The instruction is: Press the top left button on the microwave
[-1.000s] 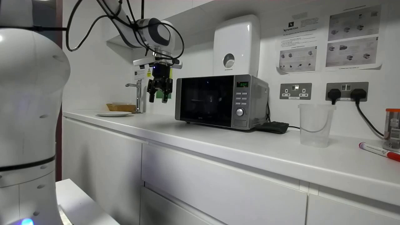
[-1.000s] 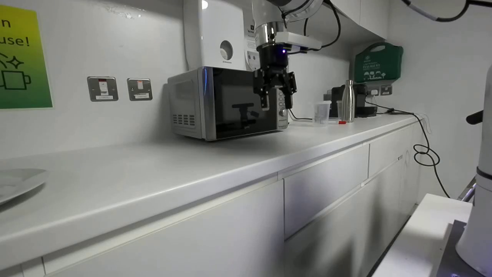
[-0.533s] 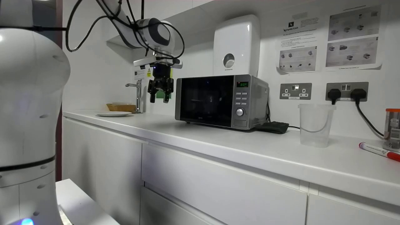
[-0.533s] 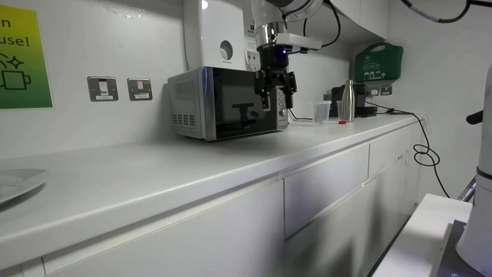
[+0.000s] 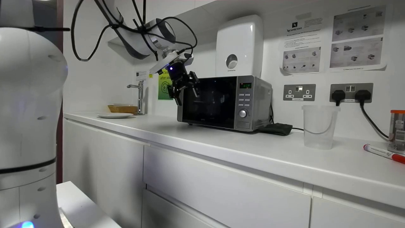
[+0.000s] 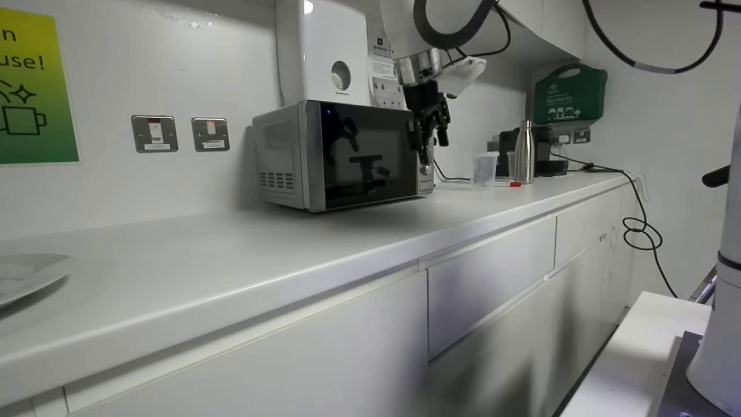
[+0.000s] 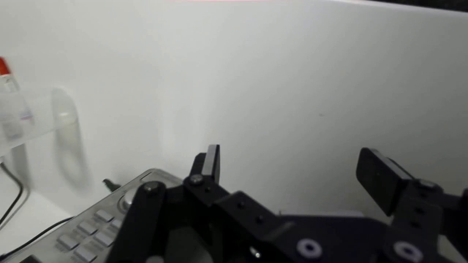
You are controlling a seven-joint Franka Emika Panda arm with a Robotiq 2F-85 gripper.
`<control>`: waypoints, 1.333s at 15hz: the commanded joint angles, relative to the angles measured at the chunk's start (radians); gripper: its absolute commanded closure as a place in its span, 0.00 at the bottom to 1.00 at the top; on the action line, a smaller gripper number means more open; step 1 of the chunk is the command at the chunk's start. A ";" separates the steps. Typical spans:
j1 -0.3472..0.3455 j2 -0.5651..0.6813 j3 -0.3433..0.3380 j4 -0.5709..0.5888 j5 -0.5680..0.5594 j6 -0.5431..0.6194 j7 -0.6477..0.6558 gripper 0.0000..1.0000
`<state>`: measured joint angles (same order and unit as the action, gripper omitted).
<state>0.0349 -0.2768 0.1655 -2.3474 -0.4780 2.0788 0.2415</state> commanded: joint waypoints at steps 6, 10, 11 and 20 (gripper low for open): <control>-0.103 0.012 -0.055 -0.041 -0.621 0.183 0.217 0.33; -0.068 0.003 -0.091 -0.038 -0.604 0.189 0.263 0.66; -0.062 0.002 -0.094 -0.038 -0.589 0.196 0.265 0.73; -0.077 0.058 -0.109 0.020 -0.633 0.222 0.311 1.00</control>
<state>-0.0359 -0.2697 0.0748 -2.3776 -1.0760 2.2808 0.5225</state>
